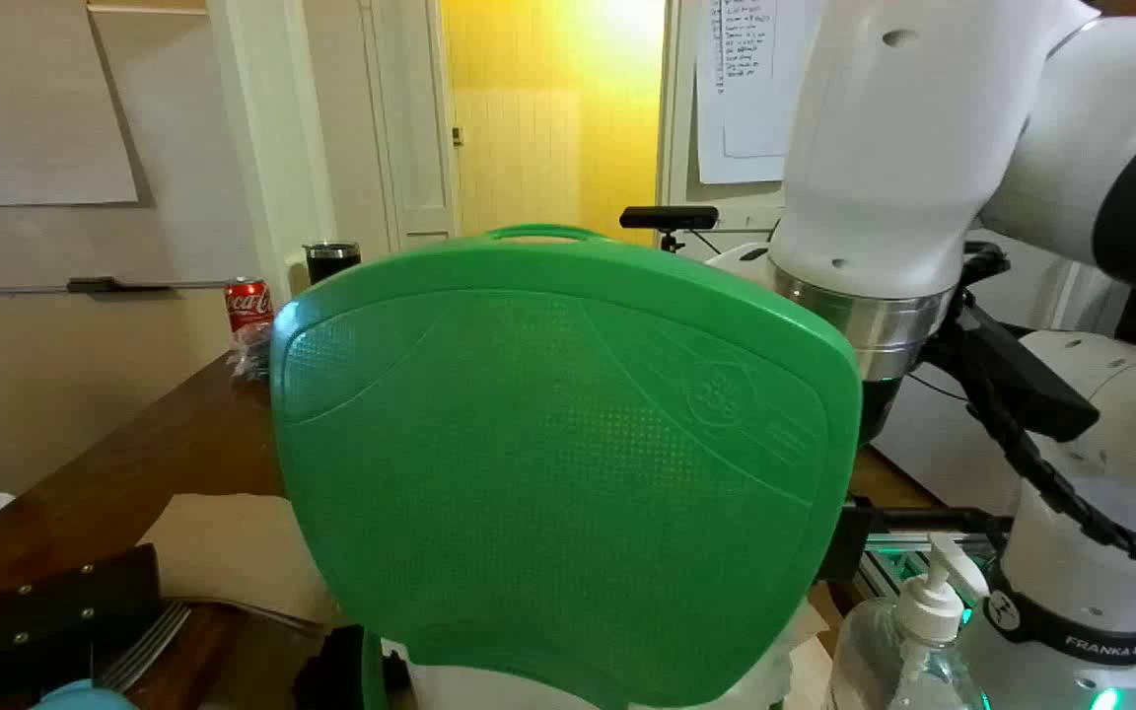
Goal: Remove the box out of the bin
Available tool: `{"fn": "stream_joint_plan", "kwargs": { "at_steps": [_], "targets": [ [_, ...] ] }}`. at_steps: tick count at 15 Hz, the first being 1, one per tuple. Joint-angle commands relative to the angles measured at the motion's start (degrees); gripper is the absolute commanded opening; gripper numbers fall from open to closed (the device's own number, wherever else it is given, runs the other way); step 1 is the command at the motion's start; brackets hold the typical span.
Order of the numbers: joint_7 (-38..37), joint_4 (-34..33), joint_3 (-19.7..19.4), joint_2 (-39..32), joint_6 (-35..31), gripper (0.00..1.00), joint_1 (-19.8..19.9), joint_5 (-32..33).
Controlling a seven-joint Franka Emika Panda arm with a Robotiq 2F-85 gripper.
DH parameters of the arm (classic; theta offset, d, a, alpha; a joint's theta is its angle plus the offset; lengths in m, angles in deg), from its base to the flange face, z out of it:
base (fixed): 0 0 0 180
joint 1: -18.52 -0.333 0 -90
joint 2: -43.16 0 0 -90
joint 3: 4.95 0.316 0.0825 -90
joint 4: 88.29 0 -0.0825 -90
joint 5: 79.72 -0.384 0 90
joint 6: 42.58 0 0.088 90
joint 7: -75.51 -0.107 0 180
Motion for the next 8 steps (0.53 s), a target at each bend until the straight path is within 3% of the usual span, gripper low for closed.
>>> {"fn": "stream_joint_plan", "kwargs": {
  "at_steps": [1, 5, 8],
  "targets": [
    [-0.82, -0.10, -1.60, -0.37, 0.16, 1.00, -1.82, 0.88],
    [-0.82, -0.10, -1.60, -0.37, 0.16, 1.00, -1.82, 0.88],
    [2.00, 0.10, -4.04, 1.07, -0.57, 1.00, -3.67, -1.65]
  ]
}}
